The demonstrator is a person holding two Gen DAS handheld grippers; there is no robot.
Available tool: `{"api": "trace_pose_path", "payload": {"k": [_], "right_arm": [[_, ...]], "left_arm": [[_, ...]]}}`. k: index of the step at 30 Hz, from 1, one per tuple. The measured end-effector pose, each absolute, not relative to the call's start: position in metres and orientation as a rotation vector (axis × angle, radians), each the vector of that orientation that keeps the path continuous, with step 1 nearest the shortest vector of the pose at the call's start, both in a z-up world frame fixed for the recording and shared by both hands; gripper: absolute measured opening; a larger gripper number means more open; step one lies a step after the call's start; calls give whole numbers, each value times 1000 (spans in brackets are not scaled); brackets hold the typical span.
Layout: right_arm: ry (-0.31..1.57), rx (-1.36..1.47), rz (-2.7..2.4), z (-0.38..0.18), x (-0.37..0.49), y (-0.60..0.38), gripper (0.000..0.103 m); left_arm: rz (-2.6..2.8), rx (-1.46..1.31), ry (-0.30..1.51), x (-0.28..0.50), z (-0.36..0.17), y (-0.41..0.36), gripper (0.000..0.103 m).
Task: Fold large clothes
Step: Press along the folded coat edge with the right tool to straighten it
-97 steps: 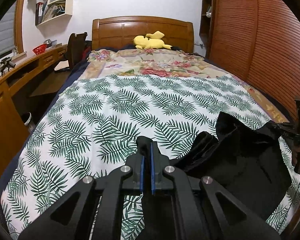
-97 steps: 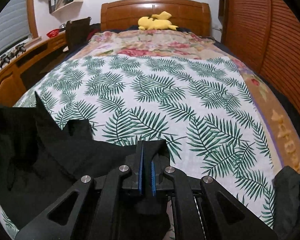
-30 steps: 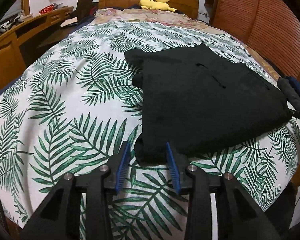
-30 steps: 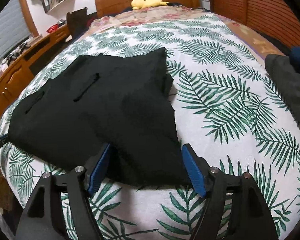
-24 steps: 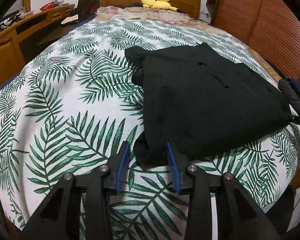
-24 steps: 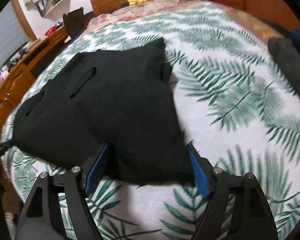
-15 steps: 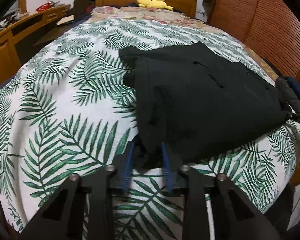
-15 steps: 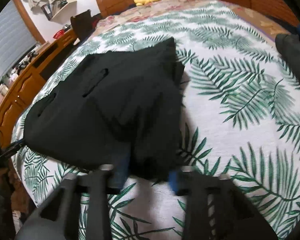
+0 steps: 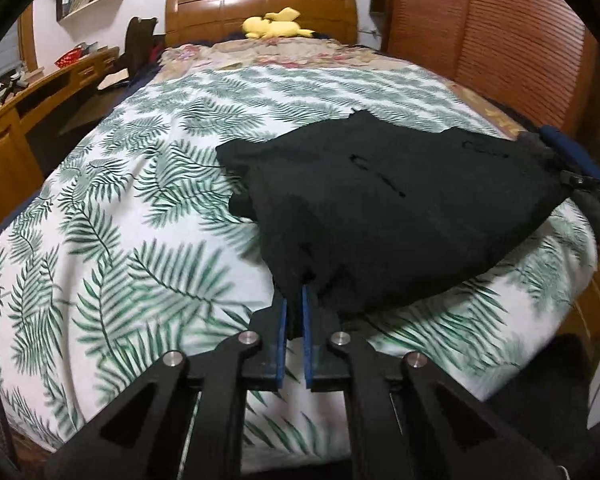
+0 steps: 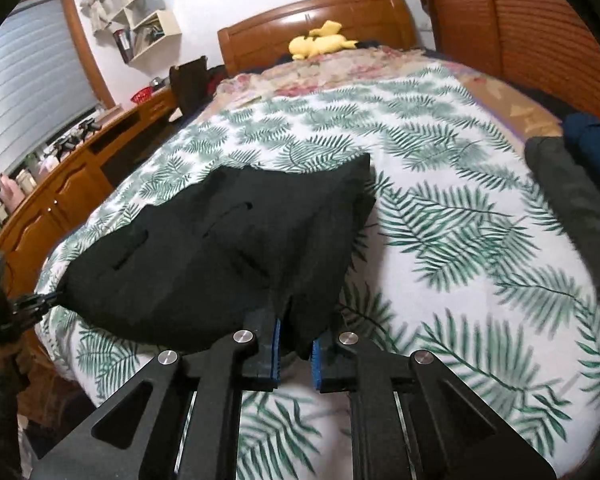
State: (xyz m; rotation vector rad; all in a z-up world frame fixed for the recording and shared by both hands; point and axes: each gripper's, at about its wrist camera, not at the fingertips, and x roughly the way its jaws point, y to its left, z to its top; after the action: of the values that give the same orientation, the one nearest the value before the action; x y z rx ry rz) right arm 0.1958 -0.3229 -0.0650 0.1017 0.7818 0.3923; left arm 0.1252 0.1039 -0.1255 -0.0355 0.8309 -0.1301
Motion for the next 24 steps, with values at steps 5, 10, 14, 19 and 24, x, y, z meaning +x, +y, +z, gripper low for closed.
{"api": "trace_pose_path", "payload": {"k": [5, 10, 14, 19, 24], "right_arm": [[772, 91, 360, -54, 161, -350, 8], [821, 97, 330, -72, 146, -363, 8], [852, 124, 310, -88, 147, -367, 9], [878, 111, 305, -99, 148, -369, 11], [878, 111, 303, -105, 148, -371, 17]], "left_arm": [[-184, -69, 811, 99, -116, 89, 2], [-171, -59, 845, 94, -118, 79, 2], [-158, -83, 869, 93, -120, 84, 6], [-129, -65, 847, 85, -109, 86, 20], [-161, -50, 809, 83, -91, 72, 28]]}}
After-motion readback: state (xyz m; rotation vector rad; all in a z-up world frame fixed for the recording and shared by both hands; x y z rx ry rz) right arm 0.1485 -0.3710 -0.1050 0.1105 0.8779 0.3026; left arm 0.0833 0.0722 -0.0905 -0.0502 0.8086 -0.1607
